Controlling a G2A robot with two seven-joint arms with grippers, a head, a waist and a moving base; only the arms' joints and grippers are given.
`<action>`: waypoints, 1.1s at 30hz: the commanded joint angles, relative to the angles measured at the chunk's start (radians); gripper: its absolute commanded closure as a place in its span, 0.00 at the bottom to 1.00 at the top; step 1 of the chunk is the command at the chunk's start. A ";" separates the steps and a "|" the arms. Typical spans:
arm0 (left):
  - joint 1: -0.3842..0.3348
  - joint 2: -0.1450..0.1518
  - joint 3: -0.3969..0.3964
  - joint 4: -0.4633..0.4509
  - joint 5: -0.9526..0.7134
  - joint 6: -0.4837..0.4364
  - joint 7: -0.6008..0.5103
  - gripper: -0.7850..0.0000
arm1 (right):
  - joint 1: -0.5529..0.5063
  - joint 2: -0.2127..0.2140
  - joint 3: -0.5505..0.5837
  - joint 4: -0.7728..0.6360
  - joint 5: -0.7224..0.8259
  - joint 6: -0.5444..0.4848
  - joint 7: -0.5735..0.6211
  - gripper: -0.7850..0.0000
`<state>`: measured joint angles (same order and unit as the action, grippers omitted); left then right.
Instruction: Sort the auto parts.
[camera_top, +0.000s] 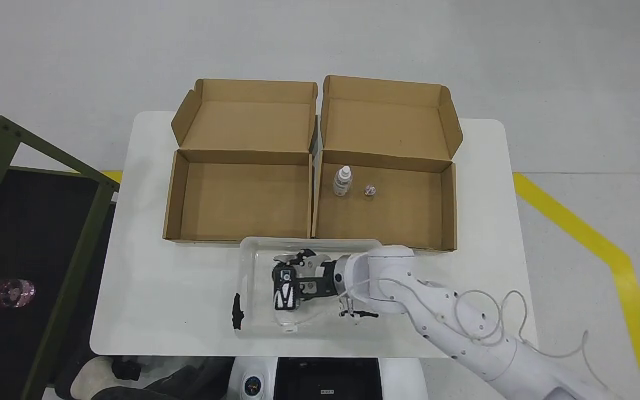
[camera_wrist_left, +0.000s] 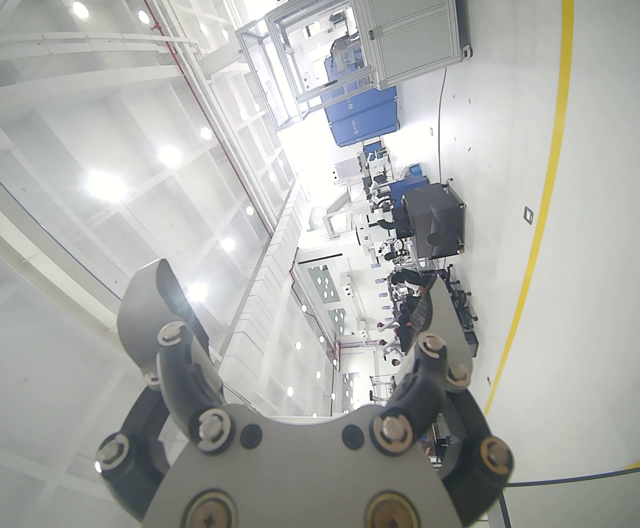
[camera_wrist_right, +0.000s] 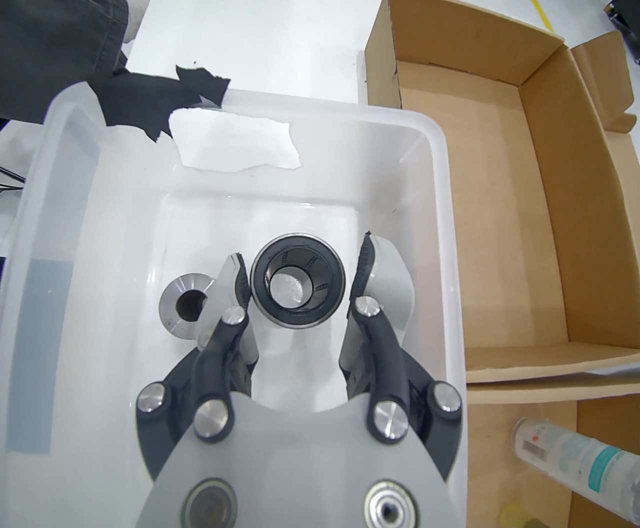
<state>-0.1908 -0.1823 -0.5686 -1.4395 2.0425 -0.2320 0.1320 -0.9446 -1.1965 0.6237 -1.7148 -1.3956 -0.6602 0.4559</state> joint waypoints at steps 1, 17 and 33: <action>0.000 0.000 0.000 0.000 0.000 0.000 0.000 0.00 | 0.003 -0.004 -0.004 0.010 -0.004 0.001 0.002 0.48; 0.000 0.000 0.000 0.000 0.000 0.000 0.000 0.00 | 0.028 -0.034 -0.024 0.077 0.002 -0.001 -0.009 0.31; 0.000 0.000 0.000 0.000 0.000 0.000 0.000 0.00 | 0.052 -0.059 -0.035 0.124 0.014 -0.043 -0.032 1.00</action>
<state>-0.1908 -0.1823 -0.5686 -1.4395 2.0425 -0.2320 0.1320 -0.8932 -1.2546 0.5884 -1.5924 -1.3833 -0.7002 0.4265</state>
